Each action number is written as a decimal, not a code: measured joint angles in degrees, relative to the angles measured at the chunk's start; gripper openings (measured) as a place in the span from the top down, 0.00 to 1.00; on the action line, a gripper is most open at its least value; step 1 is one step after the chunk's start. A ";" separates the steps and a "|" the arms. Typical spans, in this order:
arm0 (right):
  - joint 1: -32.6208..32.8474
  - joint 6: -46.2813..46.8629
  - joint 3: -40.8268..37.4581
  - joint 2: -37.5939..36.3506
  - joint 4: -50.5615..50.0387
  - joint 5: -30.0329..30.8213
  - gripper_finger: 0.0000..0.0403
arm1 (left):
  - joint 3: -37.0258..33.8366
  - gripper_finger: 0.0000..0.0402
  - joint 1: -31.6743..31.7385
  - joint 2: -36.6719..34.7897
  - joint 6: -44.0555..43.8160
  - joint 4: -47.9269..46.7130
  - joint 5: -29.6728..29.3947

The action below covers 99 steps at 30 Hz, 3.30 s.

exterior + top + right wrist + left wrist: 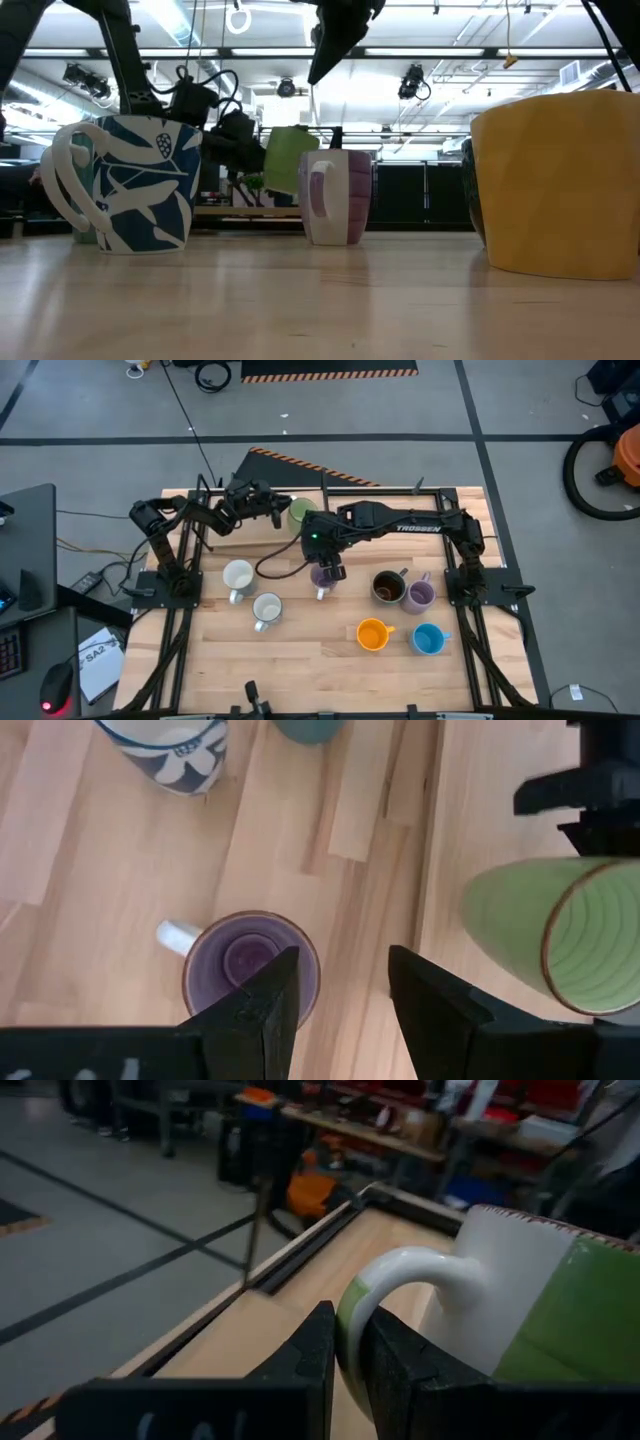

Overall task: Place coffee mugs
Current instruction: Put the green patterned mug on the shelf

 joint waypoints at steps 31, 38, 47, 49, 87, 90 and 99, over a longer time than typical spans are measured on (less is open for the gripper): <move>-1.70 -0.87 -2.27 0.02 3.66 -4.00 0.60 | -0.02 0.89 -0.07 -0.07 0.29 -5.02 -5.89; -2.33 -0.94 -5.31 0.02 5.64 -4.04 0.60 | 0.00 0.89 0.13 -0.15 1.66 -5.88 -5.50; -2.43 -0.89 -5.62 0.04 5.69 -4.07 0.60 | -0.03 0.81 0.15 -0.13 1.82 -6.76 -4.74; -2.43 -0.90 -5.61 0.04 5.67 -4.06 0.60 | -0.07 0.77 0.15 -0.11 1.70 -6.69 -4.63; -2.60 -1.19 -5.57 -1.79 5.91 -2.54 0.60 | -0.09 0.69 3.45 -7.80 3.08 -18.41 -6.52; -2.60 -1.19 -5.57 -1.79 5.26 -2.54 0.60 | -0.05 0.69 3.44 -7.82 3.08 -20.00 -6.51; -2.75 -1.34 -5.57 -1.79 4.62 -2.54 0.60 | -0.04 0.69 3.74 -7.82 2.45 -22.16 -6.52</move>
